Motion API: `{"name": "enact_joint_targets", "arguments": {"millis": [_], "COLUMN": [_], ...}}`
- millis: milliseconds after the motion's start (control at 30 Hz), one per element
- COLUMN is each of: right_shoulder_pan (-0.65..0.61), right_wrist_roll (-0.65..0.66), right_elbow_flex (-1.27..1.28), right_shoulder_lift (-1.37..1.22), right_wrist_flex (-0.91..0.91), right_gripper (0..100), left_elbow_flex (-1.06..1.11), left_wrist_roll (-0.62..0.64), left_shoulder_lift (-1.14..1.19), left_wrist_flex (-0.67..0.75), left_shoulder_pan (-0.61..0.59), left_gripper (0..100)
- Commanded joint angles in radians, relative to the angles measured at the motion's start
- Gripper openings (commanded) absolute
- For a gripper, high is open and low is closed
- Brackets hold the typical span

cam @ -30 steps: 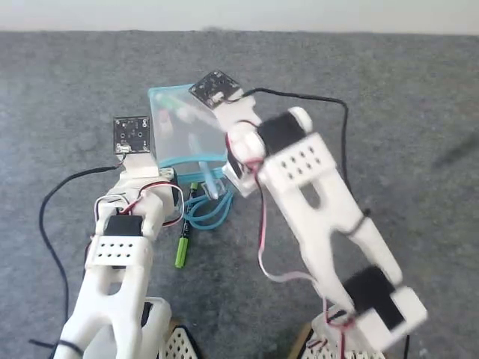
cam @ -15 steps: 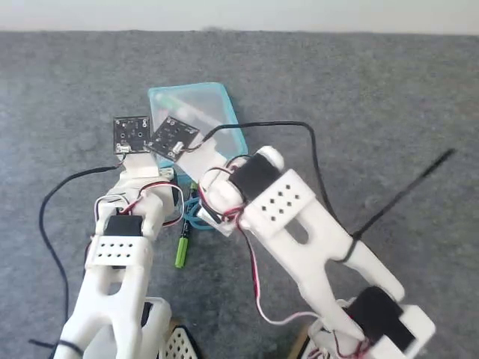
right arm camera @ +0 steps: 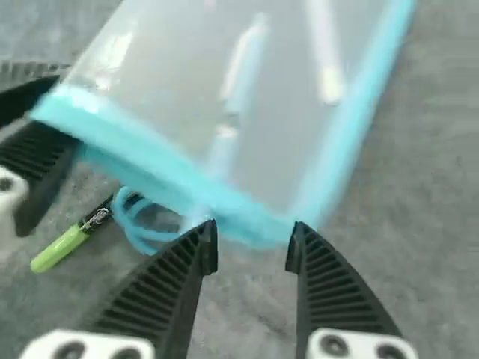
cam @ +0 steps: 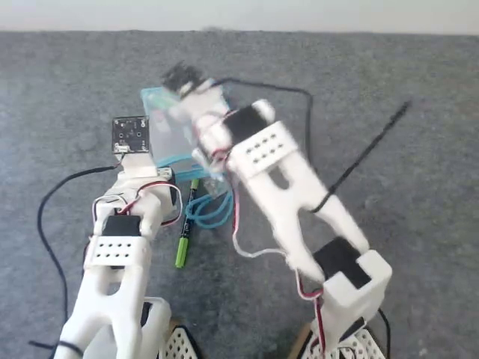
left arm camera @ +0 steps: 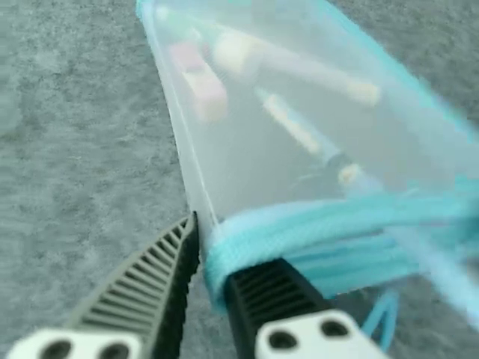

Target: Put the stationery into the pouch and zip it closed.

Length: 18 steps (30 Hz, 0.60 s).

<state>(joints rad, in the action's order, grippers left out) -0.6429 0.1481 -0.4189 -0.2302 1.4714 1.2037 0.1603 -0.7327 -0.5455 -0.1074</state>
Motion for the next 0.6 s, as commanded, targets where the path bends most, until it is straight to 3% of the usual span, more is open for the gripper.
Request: {"name": "enact_joint_targets", "arguments": {"millis": [0,200,333,433,567], "right_shoulder_pan": [0.028,0.028,0.028,0.030,-0.012], "right_wrist_roll": [-0.006,-0.005,0.028,0.028,0.026], "right_elbow_flex": [-0.135,-0.135,0.038,0.334,0.835], "right_shoulder_lift": [0.056,0.219,0.348,0.492,0.691], "right_wrist_flex": [0.104,0.254,0.275,0.119,-0.239], "right_gripper": [15.8,15.8,15.8,15.8,15.8], "left_elbow_flex": [-0.036,-0.071,-0.208,-0.358,-0.458], "left_wrist_roll": [-0.008,-0.002,0.044,0.083,0.107], "left_shoulder_lift": [-0.008,-0.008,-0.006,-0.002,0.000], "left_wrist_flex": [0.015,0.017,-0.052,-0.163,-0.199], "left_shoulder_pan": [0.000,-0.009,-0.046,-0.074,-0.080], "left_gripper": [1,1,1,1,1]}}
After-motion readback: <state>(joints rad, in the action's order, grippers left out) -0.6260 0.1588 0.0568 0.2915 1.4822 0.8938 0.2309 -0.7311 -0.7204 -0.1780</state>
